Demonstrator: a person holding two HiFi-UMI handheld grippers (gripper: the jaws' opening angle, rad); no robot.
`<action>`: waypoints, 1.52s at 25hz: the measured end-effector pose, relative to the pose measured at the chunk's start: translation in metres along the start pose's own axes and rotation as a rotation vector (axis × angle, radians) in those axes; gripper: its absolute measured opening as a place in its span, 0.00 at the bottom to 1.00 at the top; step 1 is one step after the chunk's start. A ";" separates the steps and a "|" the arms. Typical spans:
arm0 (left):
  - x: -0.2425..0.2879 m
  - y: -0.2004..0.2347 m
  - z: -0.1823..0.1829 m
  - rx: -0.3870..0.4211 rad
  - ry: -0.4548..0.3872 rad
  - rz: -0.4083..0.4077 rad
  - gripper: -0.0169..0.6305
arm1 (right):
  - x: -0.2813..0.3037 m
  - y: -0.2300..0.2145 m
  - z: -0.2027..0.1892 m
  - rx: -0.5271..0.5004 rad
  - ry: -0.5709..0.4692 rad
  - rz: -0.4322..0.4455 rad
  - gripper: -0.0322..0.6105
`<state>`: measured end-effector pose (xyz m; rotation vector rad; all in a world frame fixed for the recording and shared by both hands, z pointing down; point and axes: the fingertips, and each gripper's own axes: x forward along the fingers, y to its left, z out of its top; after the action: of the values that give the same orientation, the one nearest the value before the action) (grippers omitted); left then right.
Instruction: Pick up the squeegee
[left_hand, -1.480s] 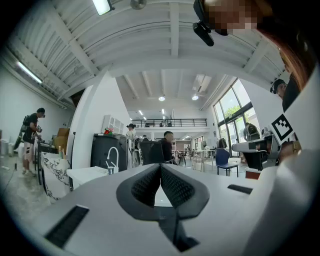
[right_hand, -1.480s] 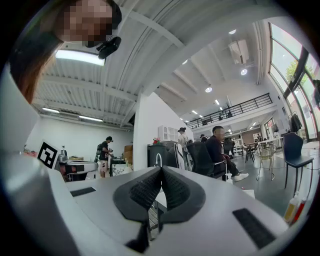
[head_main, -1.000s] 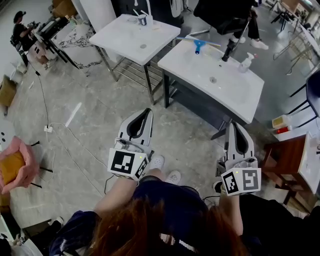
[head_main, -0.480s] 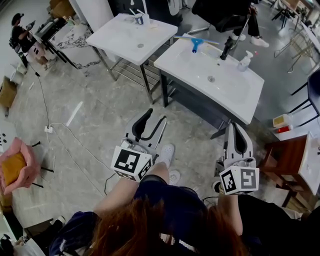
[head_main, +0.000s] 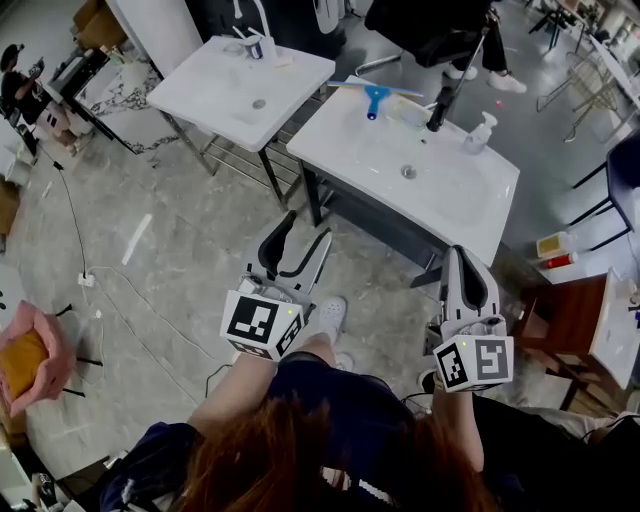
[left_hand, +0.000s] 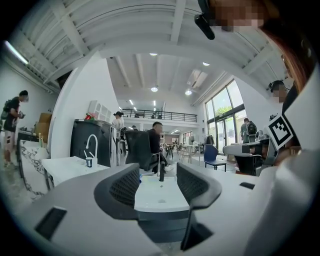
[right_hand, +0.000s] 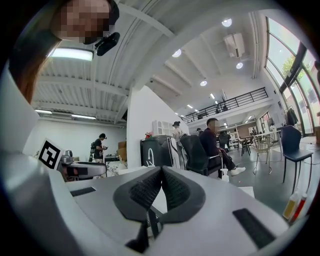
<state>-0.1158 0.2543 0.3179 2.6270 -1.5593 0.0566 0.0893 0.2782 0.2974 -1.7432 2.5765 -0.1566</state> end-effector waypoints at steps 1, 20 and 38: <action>0.010 0.006 0.003 0.000 -0.006 -0.004 0.38 | 0.011 -0.003 0.002 -0.001 -0.002 -0.001 0.07; 0.169 0.130 0.042 0.023 -0.049 -0.040 0.40 | 0.186 -0.055 0.035 -0.012 -0.061 -0.108 0.07; 0.321 0.180 0.042 -0.002 -0.018 0.136 0.40 | 0.337 -0.167 0.052 -0.016 -0.059 0.009 0.07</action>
<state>-0.1208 -0.1157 0.3102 2.5238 -1.7407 0.0399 0.1217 -0.0993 0.2732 -1.7134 2.5508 -0.0832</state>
